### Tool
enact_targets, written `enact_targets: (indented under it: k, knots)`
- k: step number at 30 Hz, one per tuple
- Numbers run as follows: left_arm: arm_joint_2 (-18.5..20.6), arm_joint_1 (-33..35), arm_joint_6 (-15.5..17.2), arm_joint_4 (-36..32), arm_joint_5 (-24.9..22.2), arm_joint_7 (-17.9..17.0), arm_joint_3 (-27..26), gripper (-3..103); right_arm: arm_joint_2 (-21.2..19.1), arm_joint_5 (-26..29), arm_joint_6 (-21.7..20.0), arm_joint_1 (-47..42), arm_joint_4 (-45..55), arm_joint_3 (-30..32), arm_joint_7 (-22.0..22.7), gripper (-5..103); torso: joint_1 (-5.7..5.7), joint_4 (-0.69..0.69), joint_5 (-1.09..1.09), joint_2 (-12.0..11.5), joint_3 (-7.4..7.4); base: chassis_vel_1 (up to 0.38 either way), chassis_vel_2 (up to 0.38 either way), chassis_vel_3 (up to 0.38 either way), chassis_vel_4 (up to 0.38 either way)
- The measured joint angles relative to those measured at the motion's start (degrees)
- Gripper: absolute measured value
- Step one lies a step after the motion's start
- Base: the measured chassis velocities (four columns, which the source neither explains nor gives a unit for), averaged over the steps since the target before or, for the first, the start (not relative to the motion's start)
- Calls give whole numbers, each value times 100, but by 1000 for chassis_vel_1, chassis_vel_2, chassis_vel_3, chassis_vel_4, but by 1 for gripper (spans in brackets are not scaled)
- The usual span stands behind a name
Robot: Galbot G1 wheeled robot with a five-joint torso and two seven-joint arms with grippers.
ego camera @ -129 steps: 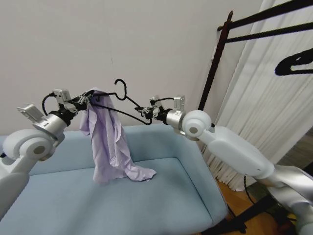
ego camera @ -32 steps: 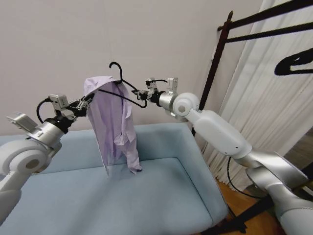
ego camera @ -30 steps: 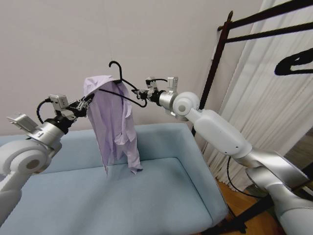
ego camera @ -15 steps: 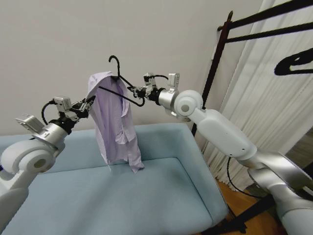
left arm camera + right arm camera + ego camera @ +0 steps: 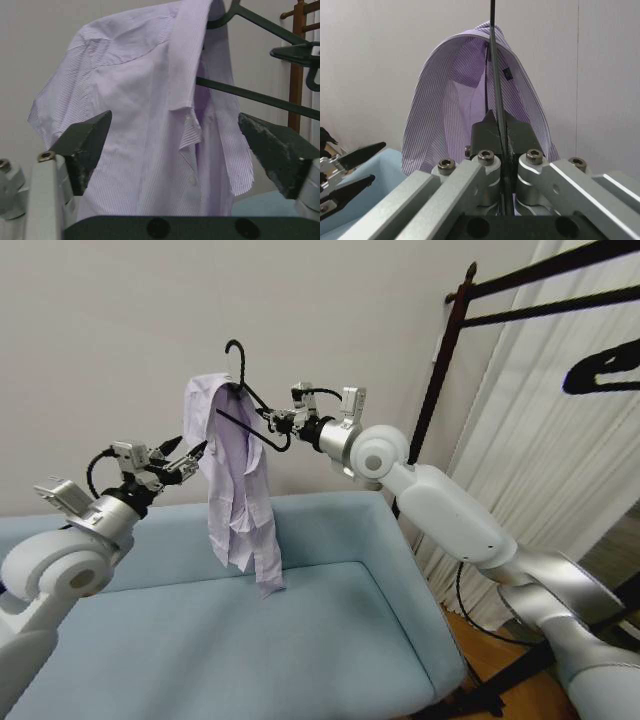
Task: Pick up the clothes from the sofa and hang them on the clothes hanger.
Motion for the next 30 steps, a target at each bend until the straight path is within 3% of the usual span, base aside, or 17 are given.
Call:
enact_targets:
  k: [4,11,16,17,21,28,30]
  knots:
    - [287,90,-18,283,-261,133,-285,98,-290,-70,179,-160,-84,91,-670,2,0,-1,0,0,0,0,0,0,0]
    - [937,-542,-34,1250,-924,826,-238,100,-513,-161,367,-306,-198,248,-1300,2,1,-1,0,0,0,0,0,0,0]
    - [1457,-1489,283,2440,-1645,2345,31,100,-638,-371,455,-379,-299,290,-2056,2,0,-1,1,0,0,0,0,0,0]
    - [1457,-1489,283,2440,-1645,2345,31,100,-638,-371,455,-379,-299,290,-2056,2,0,-1,1,0,0,0,0,0,0]
    - [1798,-1831,673,3231,-2106,3505,270,100,-664,-452,422,-381,-405,318,-2617,2,0,0,0,0,0,0,0,0,0]
    - [2111,-1806,595,3657,-2220,4006,631,100,-656,-503,328,-359,-435,320,-2787,2,0,2,1,0,0,0,0,0,0]
    - [1803,-1909,502,3418,-1735,3846,827,100,-638,-509,267,-347,-438,333,-2729,2,0,3,-2,0,0,0,0,0,0]
